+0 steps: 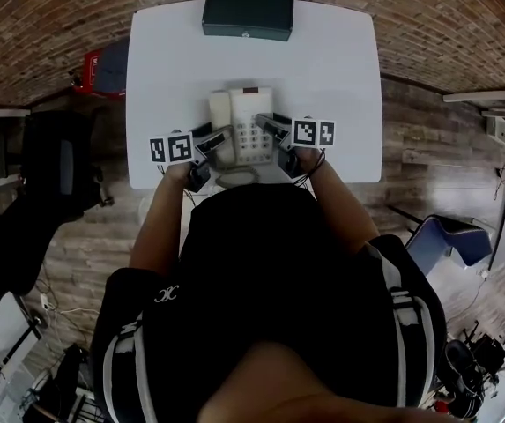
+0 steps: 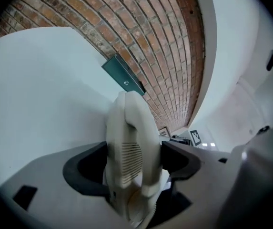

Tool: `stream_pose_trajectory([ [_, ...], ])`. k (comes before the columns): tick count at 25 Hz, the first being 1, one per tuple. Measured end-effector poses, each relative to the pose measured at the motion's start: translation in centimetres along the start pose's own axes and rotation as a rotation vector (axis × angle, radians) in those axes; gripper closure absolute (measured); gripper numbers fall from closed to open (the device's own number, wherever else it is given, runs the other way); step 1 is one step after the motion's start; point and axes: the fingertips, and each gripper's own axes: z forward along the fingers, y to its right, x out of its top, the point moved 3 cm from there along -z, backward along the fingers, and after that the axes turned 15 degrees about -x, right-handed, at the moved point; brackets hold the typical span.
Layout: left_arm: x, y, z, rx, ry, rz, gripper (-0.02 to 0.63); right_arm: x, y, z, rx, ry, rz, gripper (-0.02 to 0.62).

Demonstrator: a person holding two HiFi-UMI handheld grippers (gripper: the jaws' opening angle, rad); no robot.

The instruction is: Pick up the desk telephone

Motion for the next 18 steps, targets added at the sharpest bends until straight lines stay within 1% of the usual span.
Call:
stream_pose_trajectory([
  [4,0.01,-0.23,-0.09,-0.045,-0.002,0.001,0.261,0.12,-0.15,0.27,0.035,-0.035,-0.012,0.380],
  [7,0.09,-0.25,0.05,-0.059,-0.026,0.000,0.256,0.24,-0.11,0.29,0.042,-0.054,-0.016,0.380],
  [13,0.27,-0.21,0.08,-0.046,-0.083,-0.006,0.253,0.16,-0.06,0.26,0.034,-0.047,-0.002,0.380],
  [18,0.26,0.19,-0.13,-0.022,-0.074,0.011,0.261,0.30,-0.61,-0.43,0.014,-0.029,-0.009,0.380],
])
